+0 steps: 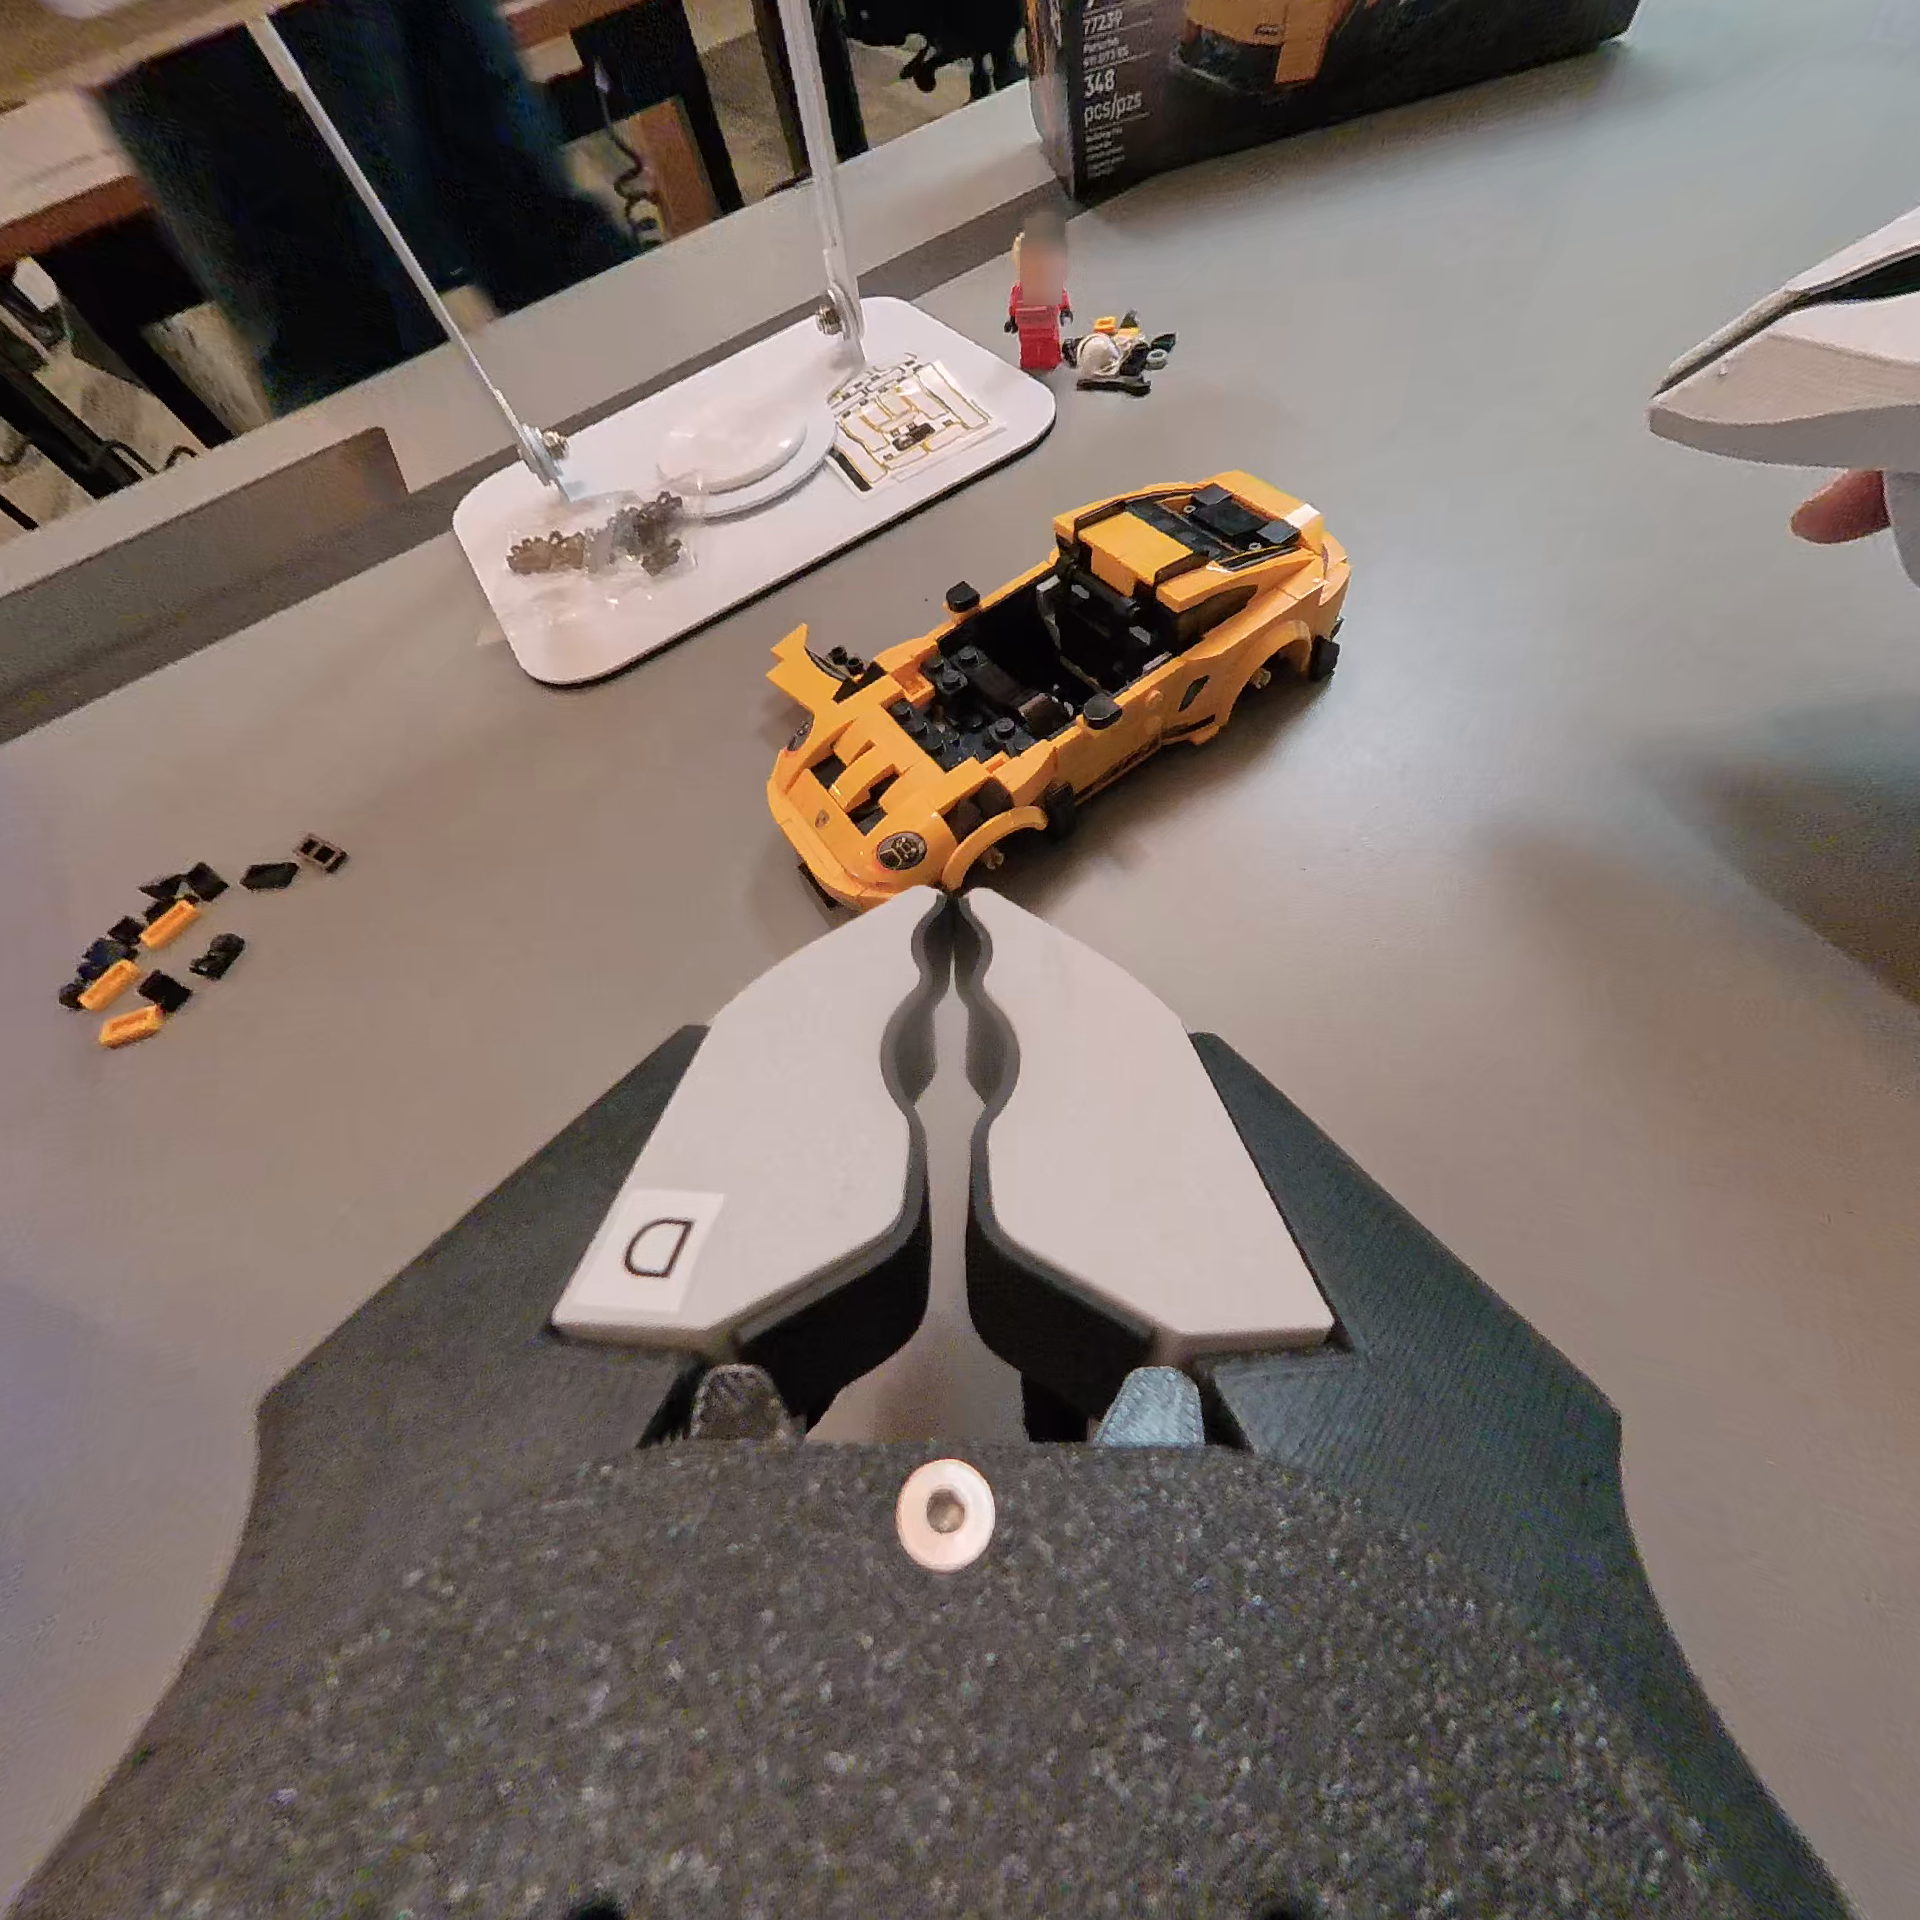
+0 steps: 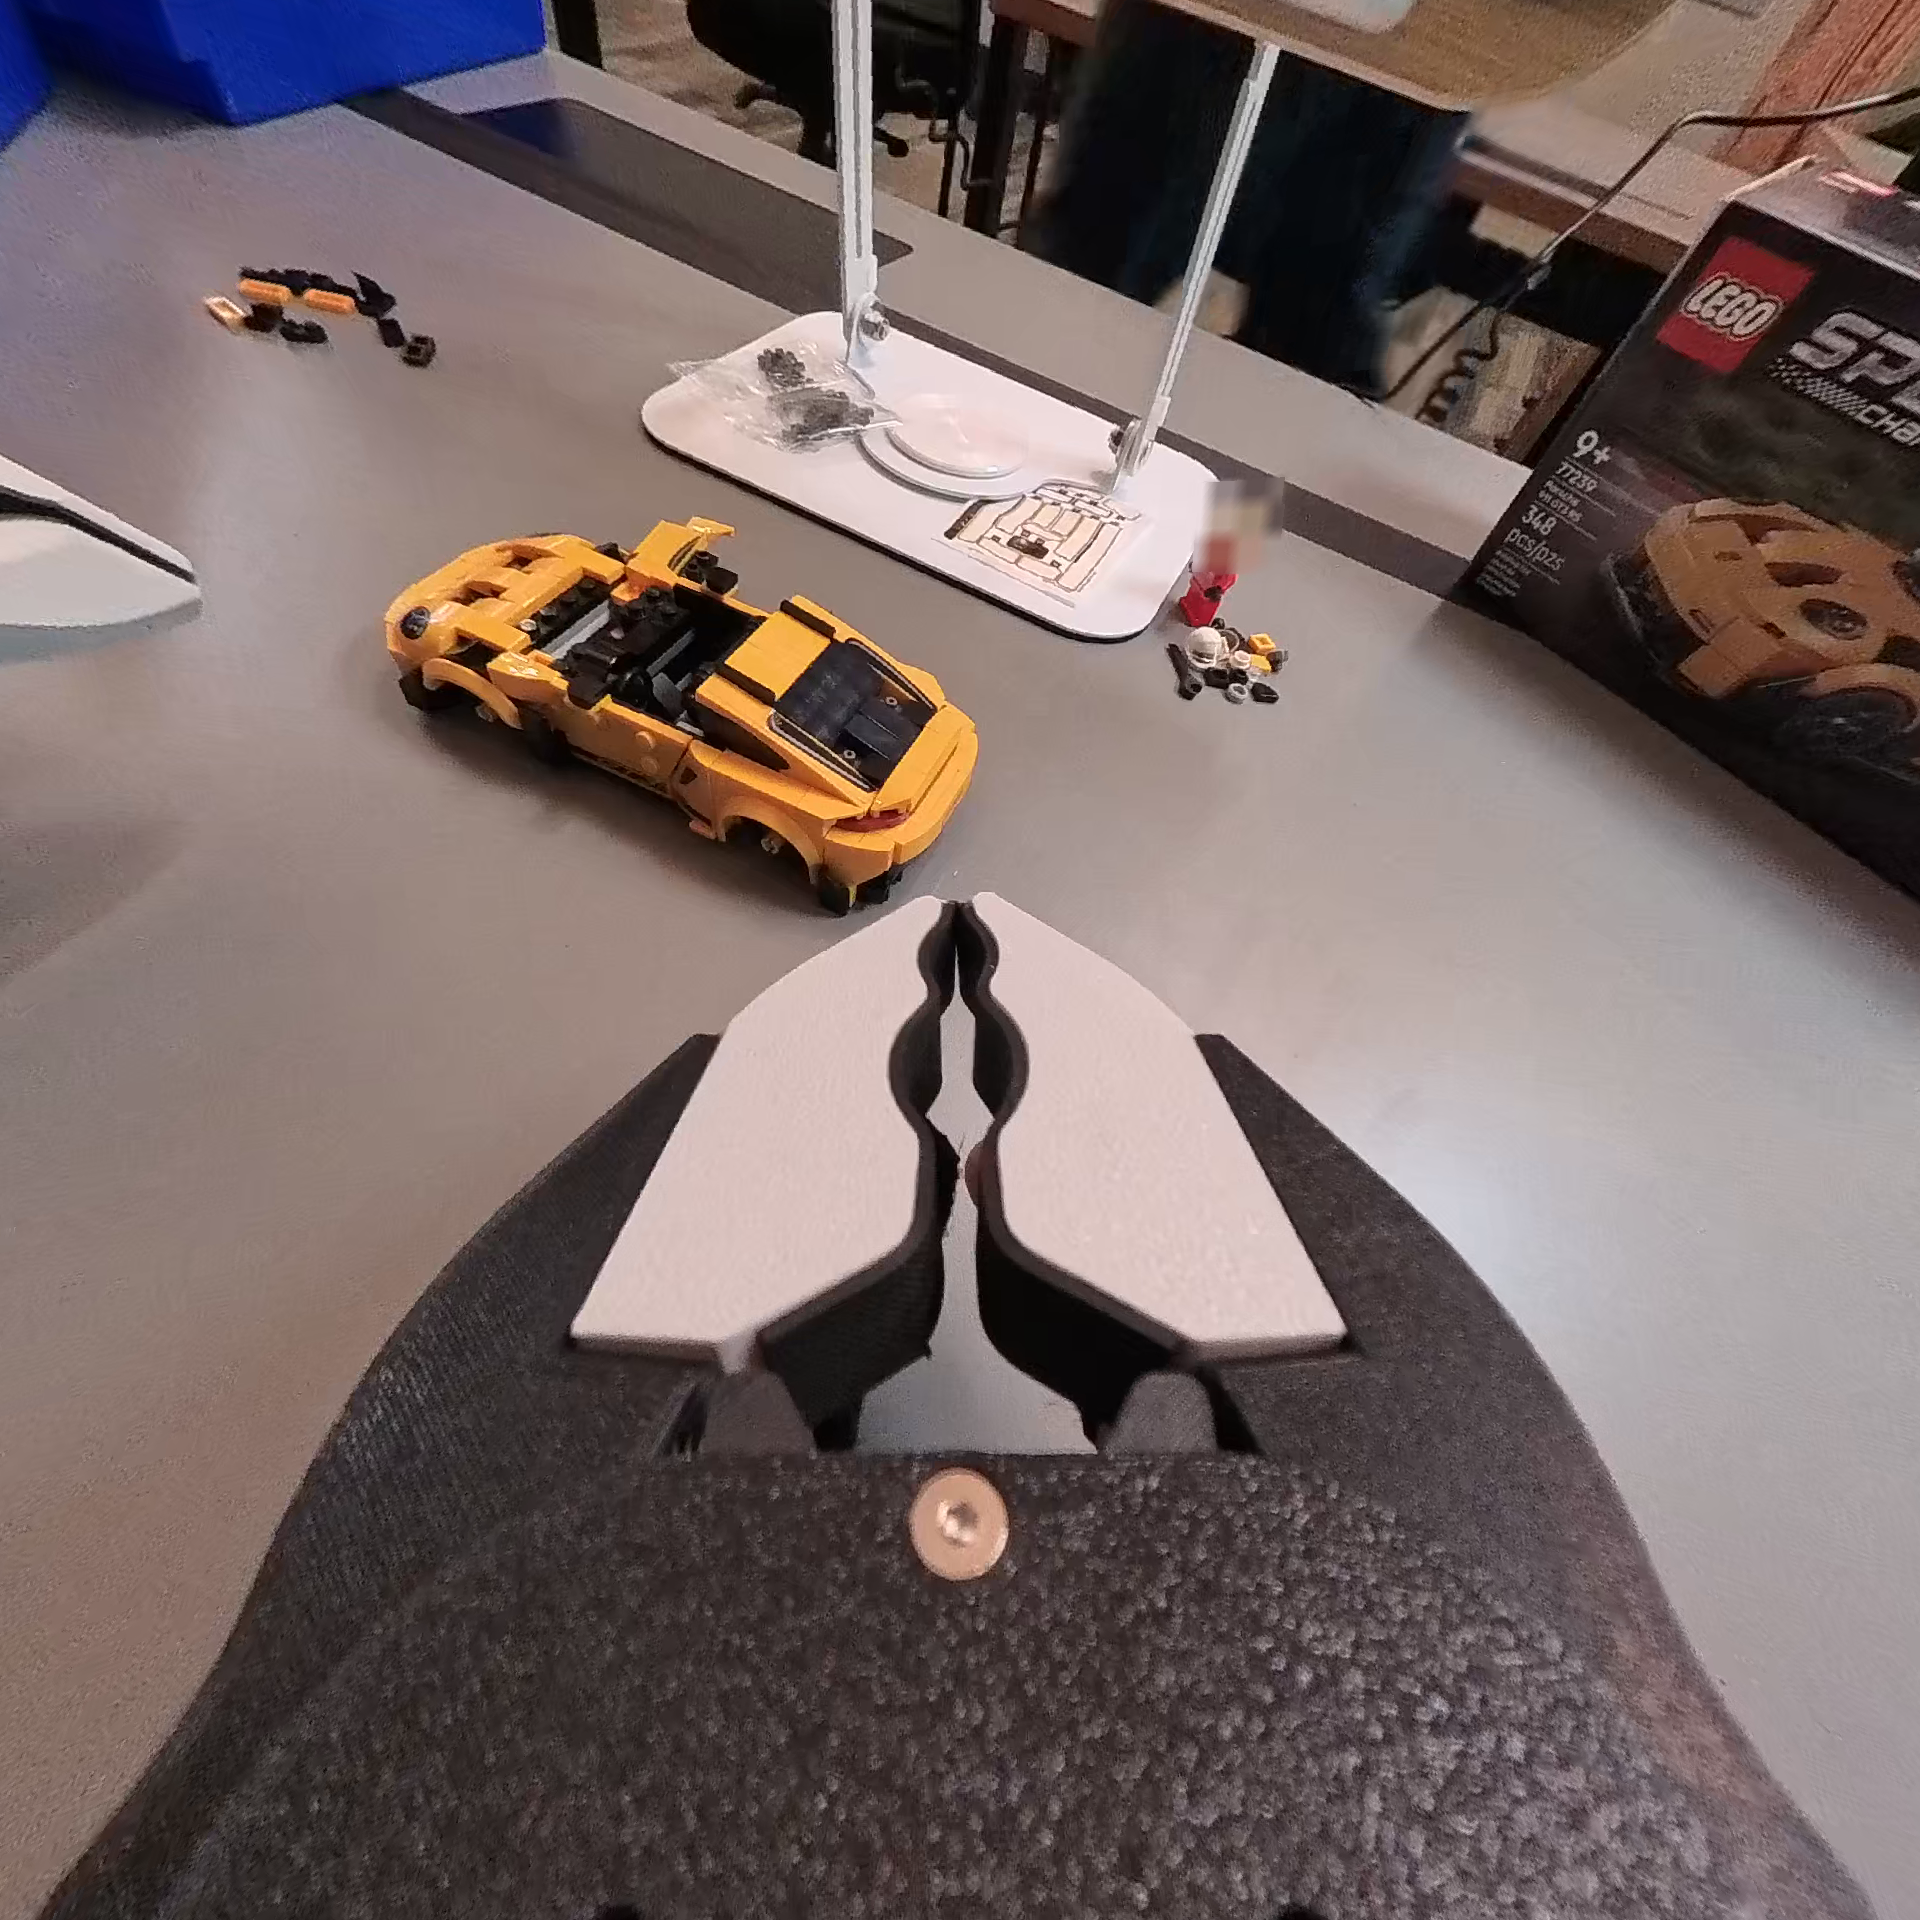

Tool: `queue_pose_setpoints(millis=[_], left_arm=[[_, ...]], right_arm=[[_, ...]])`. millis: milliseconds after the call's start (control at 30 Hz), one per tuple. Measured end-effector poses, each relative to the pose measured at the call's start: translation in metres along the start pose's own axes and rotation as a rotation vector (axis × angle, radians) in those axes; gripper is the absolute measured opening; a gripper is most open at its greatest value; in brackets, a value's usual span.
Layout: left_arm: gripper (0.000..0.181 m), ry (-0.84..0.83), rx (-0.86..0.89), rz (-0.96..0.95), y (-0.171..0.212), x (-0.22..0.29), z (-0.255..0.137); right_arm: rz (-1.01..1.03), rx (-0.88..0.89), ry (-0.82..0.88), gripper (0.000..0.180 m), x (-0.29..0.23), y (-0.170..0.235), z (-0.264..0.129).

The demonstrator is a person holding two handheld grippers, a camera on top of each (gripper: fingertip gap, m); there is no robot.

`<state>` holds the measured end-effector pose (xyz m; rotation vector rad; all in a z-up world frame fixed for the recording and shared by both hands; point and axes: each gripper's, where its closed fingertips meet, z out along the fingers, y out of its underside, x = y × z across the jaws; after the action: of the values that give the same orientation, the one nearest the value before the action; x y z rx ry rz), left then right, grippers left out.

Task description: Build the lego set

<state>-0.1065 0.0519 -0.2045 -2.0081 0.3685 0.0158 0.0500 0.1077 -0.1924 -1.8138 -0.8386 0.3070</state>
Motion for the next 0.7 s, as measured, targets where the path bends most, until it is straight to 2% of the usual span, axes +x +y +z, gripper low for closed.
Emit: queue_pose_setpoints(millis=[200,367,700], left_arm=[[0.0,-0.012,-0.009,0.032,0.002,0.001,0.0],[0.0,-0.011,-0.035,0.009,0.006,-0.001,0.002],[0.0,0.004,-0.054,0.032,0.009,0.003,0.004]], right_arm=[[0.054,0.01,-0.059,0.0,-0.013,-0.003,-0.013],[0.073,0.004,-0.104,0.0,-0.017,-0.001,-0.01],[0.043,0.037,-0.141,0.011,-0.023,-0.004,-0.011]])
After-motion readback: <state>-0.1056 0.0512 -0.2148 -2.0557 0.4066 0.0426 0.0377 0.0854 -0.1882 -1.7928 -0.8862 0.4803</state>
